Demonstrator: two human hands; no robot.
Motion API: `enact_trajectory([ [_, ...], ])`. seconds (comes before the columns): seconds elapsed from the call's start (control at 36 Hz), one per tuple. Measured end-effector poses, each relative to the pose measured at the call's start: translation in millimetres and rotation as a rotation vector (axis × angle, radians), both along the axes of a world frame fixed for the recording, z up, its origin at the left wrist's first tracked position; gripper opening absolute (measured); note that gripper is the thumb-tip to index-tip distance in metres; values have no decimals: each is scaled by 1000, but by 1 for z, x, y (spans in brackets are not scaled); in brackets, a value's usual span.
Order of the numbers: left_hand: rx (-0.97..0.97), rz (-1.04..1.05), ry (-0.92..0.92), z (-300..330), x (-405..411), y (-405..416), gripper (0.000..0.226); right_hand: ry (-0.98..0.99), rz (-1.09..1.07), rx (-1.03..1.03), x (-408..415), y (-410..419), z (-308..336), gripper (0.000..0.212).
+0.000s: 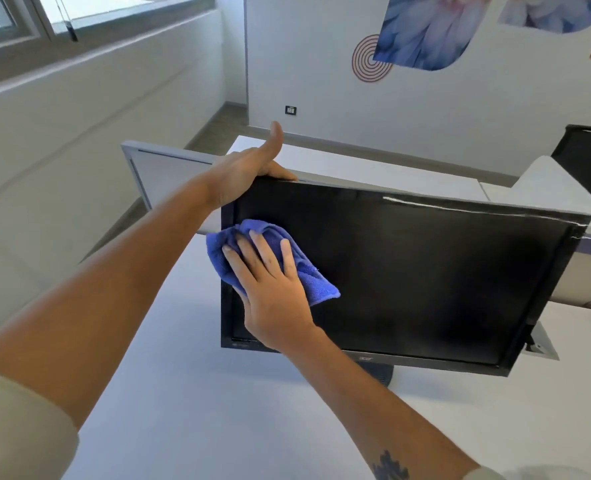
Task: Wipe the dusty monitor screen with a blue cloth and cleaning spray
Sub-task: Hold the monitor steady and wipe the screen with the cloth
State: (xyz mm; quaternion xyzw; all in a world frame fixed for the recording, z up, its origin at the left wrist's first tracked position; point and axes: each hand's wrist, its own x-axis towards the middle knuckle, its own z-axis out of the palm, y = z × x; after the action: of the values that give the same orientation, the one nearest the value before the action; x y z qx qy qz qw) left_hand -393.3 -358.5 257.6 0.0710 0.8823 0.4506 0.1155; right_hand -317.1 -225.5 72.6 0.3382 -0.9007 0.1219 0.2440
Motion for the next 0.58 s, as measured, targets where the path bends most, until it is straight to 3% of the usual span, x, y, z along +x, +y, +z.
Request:
enact_trajectory([
  [0.11,-23,46,16,1,1,2,116,-93,57,164,31,22,-47,76],
  [0.28,-98,44,59,3,3,5,112,-195,85,369,82,35,-100,68],
  [0.39,-141,45,77,5,5,7,108,-259,-62,483,107,16,-98,66],
  [0.58,-168,52,105,2,3,6,106,-298,-155,495,107,-19,-64,40],
])
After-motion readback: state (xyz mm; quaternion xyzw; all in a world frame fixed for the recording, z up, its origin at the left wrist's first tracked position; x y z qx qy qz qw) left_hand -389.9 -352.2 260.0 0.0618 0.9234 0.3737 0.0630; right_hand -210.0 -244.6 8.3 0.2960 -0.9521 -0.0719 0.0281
